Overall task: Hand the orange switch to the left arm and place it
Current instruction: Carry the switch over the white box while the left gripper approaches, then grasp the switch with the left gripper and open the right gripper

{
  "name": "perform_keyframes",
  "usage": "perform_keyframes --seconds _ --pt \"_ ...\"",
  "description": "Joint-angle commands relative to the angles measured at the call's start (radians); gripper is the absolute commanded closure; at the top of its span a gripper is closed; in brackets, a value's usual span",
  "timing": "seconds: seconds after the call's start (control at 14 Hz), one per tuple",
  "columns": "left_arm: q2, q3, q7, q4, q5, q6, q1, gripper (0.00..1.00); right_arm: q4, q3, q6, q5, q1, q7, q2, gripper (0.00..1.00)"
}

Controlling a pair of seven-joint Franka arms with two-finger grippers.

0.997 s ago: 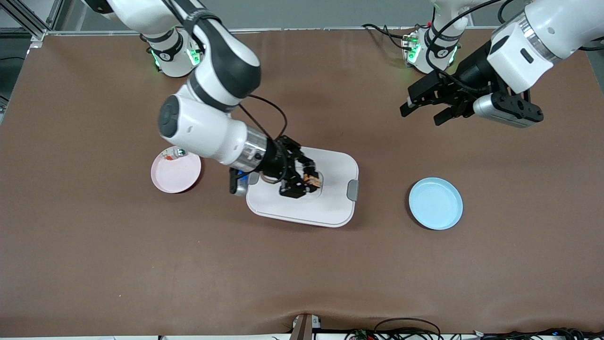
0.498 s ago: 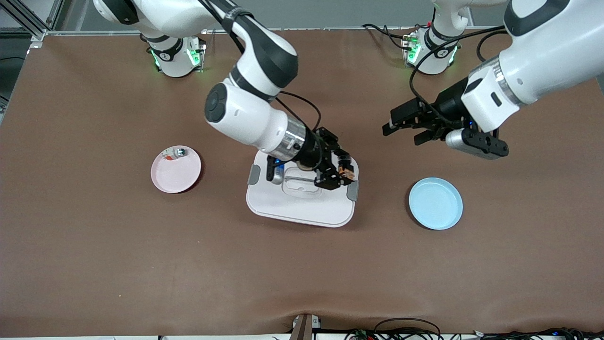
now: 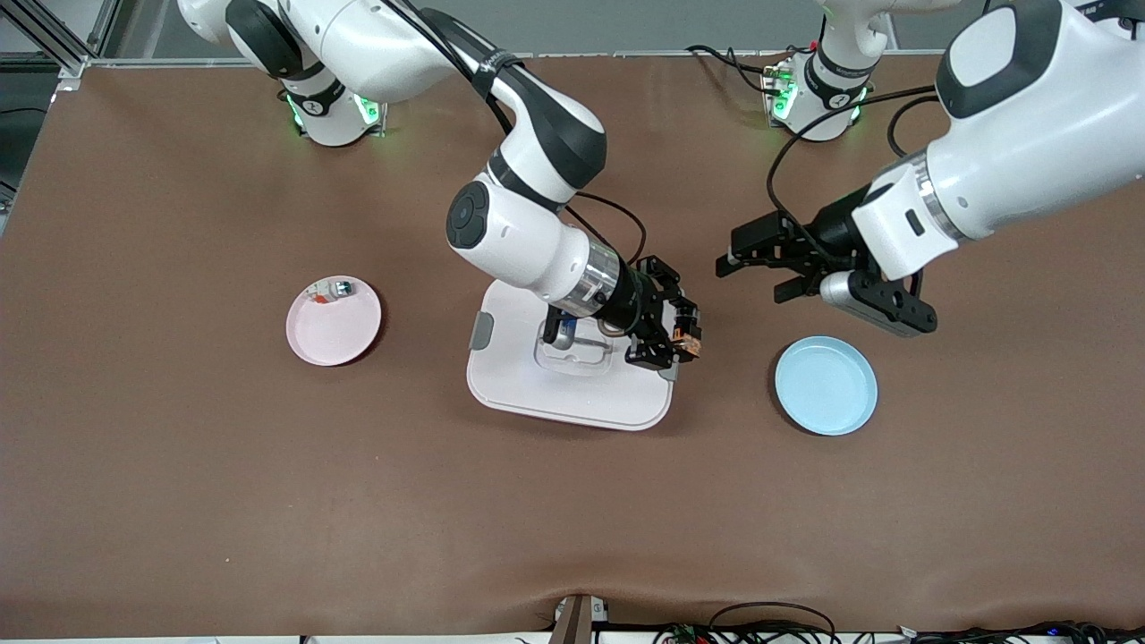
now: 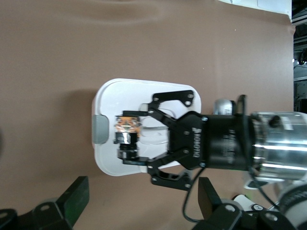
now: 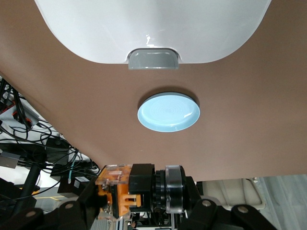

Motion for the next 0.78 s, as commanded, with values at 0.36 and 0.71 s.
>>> perform_keyframes --seconds 0.36,0.71 --pt "0.062 0.0 0.08 0.01 -0.078 0.057 0.012 0.08 0.076 -0.002 0.025 0.004 0.01 0.047 0.036 1.0" --pt "0.115 -0.004 0.08 0.01 -0.067 0.154 -0.009 0.15 0.093 0.0 0.027 0.004 0.01 0.05 0.036 1.0"
